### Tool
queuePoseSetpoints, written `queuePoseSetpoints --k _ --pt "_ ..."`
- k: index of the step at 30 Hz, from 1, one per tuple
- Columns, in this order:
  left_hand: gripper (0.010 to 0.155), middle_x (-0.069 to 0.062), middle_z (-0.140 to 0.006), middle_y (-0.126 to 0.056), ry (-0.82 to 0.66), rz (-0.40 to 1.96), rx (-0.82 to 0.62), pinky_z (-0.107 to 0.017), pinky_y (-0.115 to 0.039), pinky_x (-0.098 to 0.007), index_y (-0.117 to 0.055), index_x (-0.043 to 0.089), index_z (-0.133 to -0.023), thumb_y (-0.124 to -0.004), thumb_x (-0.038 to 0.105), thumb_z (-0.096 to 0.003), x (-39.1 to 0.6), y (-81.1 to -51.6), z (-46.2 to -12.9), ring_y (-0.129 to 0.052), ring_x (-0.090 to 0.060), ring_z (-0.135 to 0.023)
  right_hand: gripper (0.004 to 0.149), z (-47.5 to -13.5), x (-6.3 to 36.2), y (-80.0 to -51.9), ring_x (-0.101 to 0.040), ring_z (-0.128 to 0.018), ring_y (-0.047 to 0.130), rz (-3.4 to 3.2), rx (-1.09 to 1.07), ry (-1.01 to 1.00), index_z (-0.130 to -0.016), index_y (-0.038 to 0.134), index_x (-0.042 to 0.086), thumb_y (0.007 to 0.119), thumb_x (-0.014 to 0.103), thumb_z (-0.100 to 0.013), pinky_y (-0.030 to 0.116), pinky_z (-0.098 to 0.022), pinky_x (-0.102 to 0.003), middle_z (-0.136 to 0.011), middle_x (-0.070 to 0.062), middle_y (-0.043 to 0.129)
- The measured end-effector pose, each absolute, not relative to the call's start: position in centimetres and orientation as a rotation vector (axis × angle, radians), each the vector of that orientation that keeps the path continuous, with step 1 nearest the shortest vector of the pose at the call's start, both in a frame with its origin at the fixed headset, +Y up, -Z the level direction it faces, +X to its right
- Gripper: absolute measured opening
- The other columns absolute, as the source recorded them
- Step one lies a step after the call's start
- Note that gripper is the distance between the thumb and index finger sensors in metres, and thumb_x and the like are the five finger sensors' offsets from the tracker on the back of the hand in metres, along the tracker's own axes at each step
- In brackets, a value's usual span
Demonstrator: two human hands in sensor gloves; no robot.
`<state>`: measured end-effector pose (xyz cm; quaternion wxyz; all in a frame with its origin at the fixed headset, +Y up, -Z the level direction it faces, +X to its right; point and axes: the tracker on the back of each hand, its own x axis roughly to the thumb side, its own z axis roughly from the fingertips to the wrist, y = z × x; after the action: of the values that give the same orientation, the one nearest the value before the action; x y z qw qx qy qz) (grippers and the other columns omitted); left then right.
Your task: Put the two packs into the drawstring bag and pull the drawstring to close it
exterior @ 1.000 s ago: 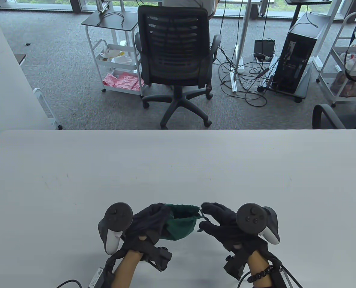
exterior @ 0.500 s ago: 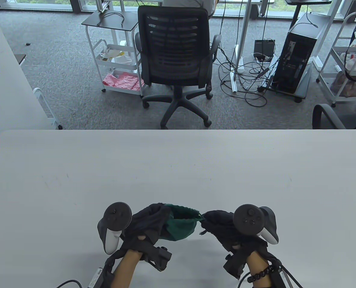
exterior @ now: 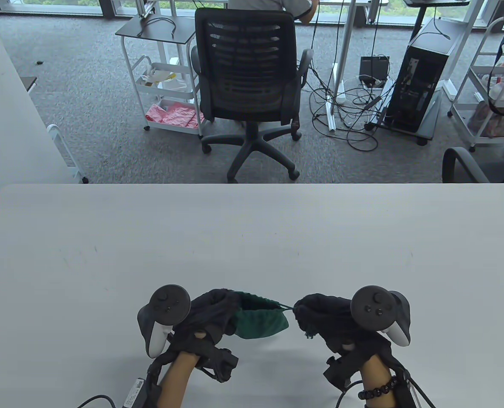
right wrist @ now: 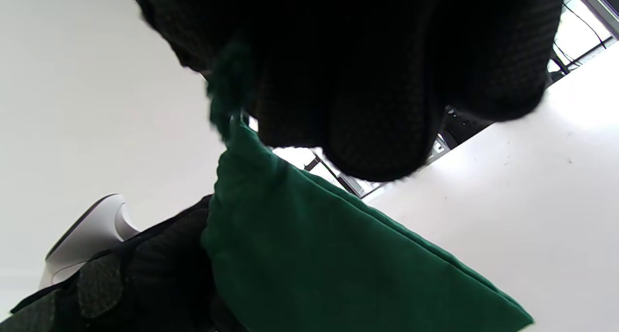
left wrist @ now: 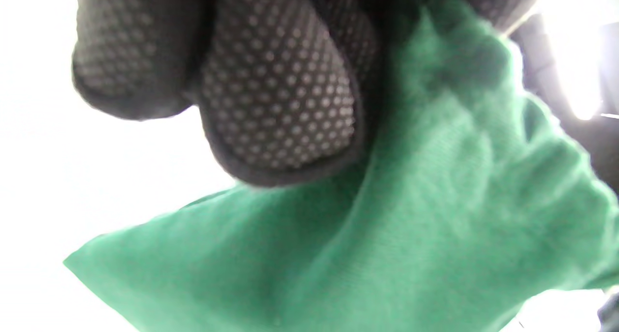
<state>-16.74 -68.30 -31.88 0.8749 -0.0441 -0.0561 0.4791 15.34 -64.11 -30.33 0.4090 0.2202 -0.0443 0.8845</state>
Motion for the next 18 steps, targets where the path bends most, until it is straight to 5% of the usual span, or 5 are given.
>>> queuePoseSetpoints --k 18 --pt "0.051 -0.008 -0.074 -0.098 -0.182 0.956 -0.241 -0.045 -0.093 -0.046 -0.082 0.016 -0.089 -0.066 0.051 -0.0548 -15.3 -69.2 -31.9 -0.110 -0.023 -0.049 0.039 -29.3 15.0 -63.3 -0.021 -0.042 0.108 2.185 0.528 -0.341 -0.073 0.090 0.012 0.077 0.041 -0.051 0.093 -0.041 -0.046 -0.056 -0.005 0.103"
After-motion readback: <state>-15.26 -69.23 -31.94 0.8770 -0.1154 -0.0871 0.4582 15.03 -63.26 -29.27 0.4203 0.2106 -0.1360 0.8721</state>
